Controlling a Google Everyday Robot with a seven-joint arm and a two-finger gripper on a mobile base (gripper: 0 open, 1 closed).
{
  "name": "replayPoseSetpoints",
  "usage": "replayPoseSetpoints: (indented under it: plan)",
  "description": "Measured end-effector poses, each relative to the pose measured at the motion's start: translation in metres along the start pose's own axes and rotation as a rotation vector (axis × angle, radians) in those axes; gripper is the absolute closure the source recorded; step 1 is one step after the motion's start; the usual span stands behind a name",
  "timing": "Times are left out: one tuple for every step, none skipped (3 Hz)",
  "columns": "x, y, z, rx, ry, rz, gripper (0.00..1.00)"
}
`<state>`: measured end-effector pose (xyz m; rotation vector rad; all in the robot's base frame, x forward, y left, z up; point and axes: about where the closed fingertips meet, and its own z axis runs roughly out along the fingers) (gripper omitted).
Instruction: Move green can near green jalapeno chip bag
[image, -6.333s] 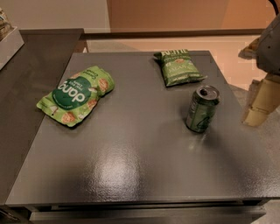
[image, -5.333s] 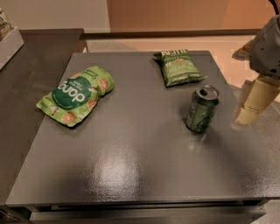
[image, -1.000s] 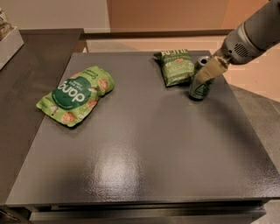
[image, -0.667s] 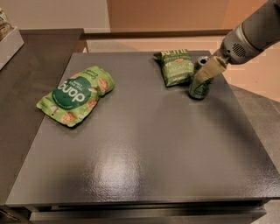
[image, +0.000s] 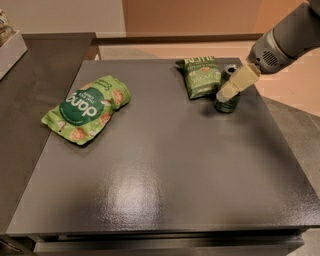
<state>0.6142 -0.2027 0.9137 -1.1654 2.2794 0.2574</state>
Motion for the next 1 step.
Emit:
replayPoseSetpoints:
  plan:
    - [0.0000,0.0000,0.0001,0.000,0.000,0.000,0.00]
